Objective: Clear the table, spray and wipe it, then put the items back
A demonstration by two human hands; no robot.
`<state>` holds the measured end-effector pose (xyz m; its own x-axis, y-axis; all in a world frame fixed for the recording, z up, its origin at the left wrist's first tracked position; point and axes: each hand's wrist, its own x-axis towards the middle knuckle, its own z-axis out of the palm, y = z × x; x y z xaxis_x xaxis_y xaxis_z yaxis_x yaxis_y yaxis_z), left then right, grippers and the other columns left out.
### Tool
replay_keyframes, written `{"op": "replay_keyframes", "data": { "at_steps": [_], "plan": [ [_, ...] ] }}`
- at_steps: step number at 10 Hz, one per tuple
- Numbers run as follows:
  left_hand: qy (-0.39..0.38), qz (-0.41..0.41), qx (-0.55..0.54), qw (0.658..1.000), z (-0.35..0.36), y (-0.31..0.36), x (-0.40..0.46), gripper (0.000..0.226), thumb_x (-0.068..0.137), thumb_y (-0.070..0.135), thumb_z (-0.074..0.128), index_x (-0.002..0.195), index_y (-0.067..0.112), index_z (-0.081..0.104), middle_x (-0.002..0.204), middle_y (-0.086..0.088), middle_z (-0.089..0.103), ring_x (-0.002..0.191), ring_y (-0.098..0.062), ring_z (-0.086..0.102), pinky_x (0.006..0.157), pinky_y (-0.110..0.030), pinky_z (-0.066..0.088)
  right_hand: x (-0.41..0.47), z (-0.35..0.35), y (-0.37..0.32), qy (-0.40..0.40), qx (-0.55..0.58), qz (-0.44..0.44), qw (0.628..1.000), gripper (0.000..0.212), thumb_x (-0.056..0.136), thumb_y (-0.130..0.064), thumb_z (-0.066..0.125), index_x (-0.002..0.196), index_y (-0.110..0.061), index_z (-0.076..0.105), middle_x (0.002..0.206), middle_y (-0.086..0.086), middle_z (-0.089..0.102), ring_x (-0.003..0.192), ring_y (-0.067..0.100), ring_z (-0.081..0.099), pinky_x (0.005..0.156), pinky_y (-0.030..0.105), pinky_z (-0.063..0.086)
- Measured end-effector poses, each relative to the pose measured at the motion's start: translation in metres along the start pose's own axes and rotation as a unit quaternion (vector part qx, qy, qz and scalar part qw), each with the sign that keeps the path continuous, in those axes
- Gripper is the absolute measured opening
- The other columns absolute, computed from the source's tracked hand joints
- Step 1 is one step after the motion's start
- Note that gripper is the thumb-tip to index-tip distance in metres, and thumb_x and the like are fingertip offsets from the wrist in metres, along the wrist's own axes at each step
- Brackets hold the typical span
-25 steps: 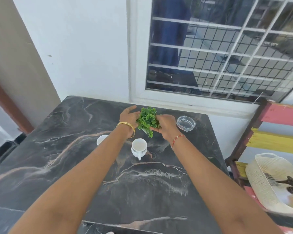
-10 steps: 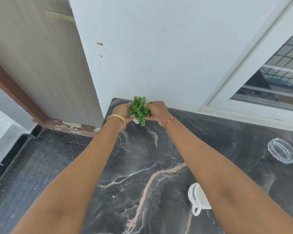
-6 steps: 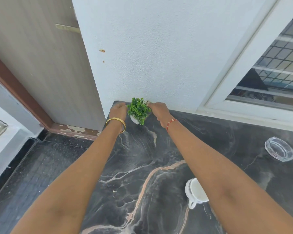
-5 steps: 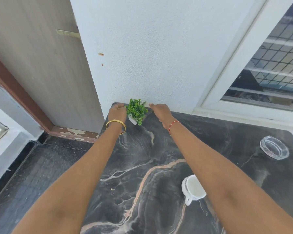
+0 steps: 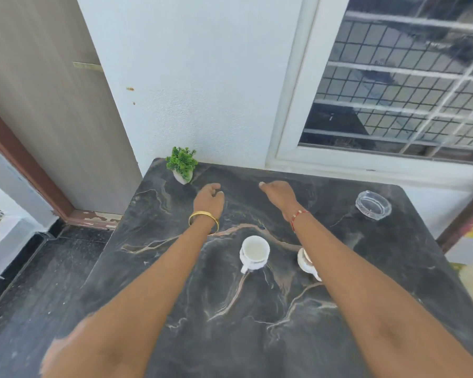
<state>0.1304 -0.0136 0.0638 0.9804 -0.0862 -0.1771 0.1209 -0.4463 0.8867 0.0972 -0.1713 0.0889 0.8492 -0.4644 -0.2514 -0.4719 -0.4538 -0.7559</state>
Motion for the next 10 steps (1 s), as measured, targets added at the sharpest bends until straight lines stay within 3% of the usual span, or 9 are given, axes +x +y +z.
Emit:
{"op": "replay_keyframes", "data": {
  "at_steps": [1,2,3,4,5,6,8,9,10],
  "plan": [
    [-0.053,-0.010,0.036,0.998,0.034,-0.008,-0.033,0.035,0.092,0.015,0.048,0.127,0.010,0.051,0.132,-0.011,0.055,0.126,-0.025,0.047,0.106,-0.031,0.034,-0.020,-0.029,0.047,0.018,-0.060,0.009,0.998,0.039,0.092,-0.025,0.049,0.067,0.003,0.060,0.074,0.012,0.058,0.081,0.030,0.054,0.082,0.034,0.041],
    [-0.081,-0.024,0.067,0.994,0.057,-0.024,-0.065,0.041,0.092,0.017,0.048,0.132,0.008,0.045,0.138,-0.011,0.049,0.127,-0.026,0.046,0.105,-0.031,0.033,-0.039,-0.049,0.092,0.021,-0.084,0.033,0.996,0.032,0.089,-0.025,0.054,0.088,0.005,0.063,0.093,0.017,0.063,0.098,0.034,0.059,0.085,0.034,0.043],
    [-0.089,-0.028,0.065,0.994,0.071,-0.041,-0.089,0.047,0.089,0.021,0.055,0.133,0.012,0.043,0.138,-0.009,0.050,0.124,-0.028,0.048,0.105,-0.035,0.038,-0.056,-0.058,0.131,0.010,-0.086,0.055,0.995,0.046,0.086,-0.027,0.060,0.118,0.006,0.055,0.123,0.020,0.058,0.115,0.034,0.053,0.095,0.037,0.041],
    [-0.080,-0.031,0.085,0.993,0.078,-0.047,-0.103,0.060,0.086,0.025,0.061,0.139,0.013,0.036,0.142,-0.008,0.046,0.129,-0.028,0.044,0.109,-0.036,0.033,-0.065,-0.053,0.156,-0.027,-0.101,0.059,0.993,0.057,0.082,-0.030,0.066,0.127,-0.003,0.046,0.130,0.015,0.053,0.119,0.031,0.050,0.091,0.032,0.041],
    [-0.062,-0.030,0.109,0.992,0.080,-0.049,-0.109,0.064,0.084,0.022,0.064,0.140,0.012,0.035,0.141,-0.010,0.046,0.129,-0.029,0.044,0.108,-0.034,0.032,-0.072,-0.044,0.168,-0.025,-0.105,0.032,0.994,0.068,0.077,-0.030,0.071,0.132,-0.005,0.040,0.131,0.016,0.051,0.120,0.031,0.049,0.091,0.032,0.041],
    [-0.060,-0.027,0.139,0.988,0.079,-0.051,-0.110,0.066,0.083,0.021,0.065,0.141,0.012,0.033,0.140,-0.010,0.049,0.129,-0.029,0.046,0.107,-0.034,0.034,-0.076,-0.042,0.172,-0.006,-0.112,0.014,0.994,0.063,0.076,-0.030,0.072,0.126,-0.005,0.044,0.126,0.017,0.054,0.116,0.032,0.051,0.088,0.032,0.042],
    [-0.065,-0.022,0.164,0.984,0.081,-0.053,-0.104,0.069,0.083,0.025,0.065,0.142,0.011,0.031,0.141,-0.011,0.047,0.130,-0.031,0.043,0.108,-0.036,0.033,-0.078,-0.043,0.171,-0.017,-0.118,0.022,0.993,0.068,0.078,-0.030,0.071,0.132,-0.005,0.040,0.130,0.017,0.052,0.120,0.032,0.049,0.093,0.033,0.042],
    [-0.074,-0.010,0.164,0.984,0.077,-0.049,-0.106,0.066,0.085,0.027,0.062,0.141,0.011,0.031,0.141,-0.012,0.047,0.129,-0.031,0.044,0.108,-0.037,0.034,-0.081,-0.045,0.168,-0.024,-0.135,0.032,0.990,0.084,0.079,-0.038,0.069,0.145,-0.009,0.025,0.140,0.018,0.041,0.129,0.034,0.040,0.104,0.039,0.037],
    [-0.076,0.008,0.162,0.984,0.072,-0.041,-0.107,0.057,0.087,0.027,0.058,0.138,0.014,0.036,0.137,-0.012,0.050,0.124,-0.031,0.048,0.103,-0.037,0.037,-0.085,-0.053,0.156,-0.004,-0.186,0.018,0.982,0.082,0.085,-0.045,0.059,0.147,-0.010,0.018,0.143,0.018,0.035,0.132,0.036,0.034,0.105,0.044,0.034]
  ]
}}
